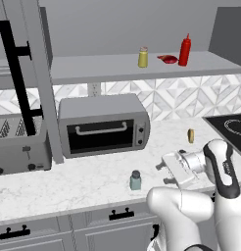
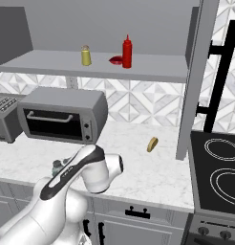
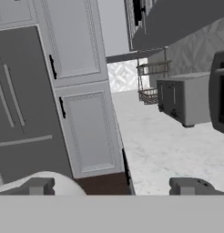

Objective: Put the shaker and condiment bottle from the counter next to their counterparts in the cabinet.

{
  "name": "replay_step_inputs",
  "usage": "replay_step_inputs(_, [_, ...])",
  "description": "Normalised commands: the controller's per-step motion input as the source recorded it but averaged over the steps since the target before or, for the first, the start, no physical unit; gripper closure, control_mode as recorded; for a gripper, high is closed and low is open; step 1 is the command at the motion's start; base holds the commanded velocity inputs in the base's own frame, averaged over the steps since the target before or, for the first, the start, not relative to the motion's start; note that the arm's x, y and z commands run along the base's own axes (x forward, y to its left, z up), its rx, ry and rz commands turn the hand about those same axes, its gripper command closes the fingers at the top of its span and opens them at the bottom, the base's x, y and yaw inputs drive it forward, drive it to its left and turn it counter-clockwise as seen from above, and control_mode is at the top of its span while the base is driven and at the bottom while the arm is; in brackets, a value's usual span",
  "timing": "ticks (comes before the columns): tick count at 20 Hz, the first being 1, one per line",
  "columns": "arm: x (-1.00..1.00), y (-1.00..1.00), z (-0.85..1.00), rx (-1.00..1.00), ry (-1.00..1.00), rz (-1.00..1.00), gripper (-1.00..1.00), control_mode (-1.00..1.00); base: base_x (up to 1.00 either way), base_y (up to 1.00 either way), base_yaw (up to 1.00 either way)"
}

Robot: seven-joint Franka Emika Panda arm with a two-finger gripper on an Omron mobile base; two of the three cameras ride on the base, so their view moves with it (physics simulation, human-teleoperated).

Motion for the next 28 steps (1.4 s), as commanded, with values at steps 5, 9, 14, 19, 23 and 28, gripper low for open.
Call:
replay_step_inputs(5, [0.04, 0.1, -0.18, -0.03, 0.0, 0.0, -1.0, -1.0, 0.0, 0.0, 0.0])
replay_step_inputs(9, [0.01, 0.08, -0.23, 0.0, 0.0, -0.01, -1.0, -1.0, 0.0, 0.0, 0.0])
replay_step_inputs(14, [0.01, 0.13, -0.27, 0.0, 0.0, -0.03, -1.0, -1.0, 0.0, 0.0, 0.0])
replay_step_inputs(19, [0.04, 0.23, -0.2, 0.0, 0.01, -0.05, -1.0, -1.0, 0.0, 0.0, 0.0])
replay_step_inputs(23, [0.13, 0.31, -0.22, 0.0, 0.03, -0.04, -1.0, -1.0, 0.0, 0.0, 0.0])
replay_step_inputs(28, [0.08, 0.26, -0.3, 0.0, 0.0, -0.04, -1.0, -1.0, 0.0, 0.0, 0.0])
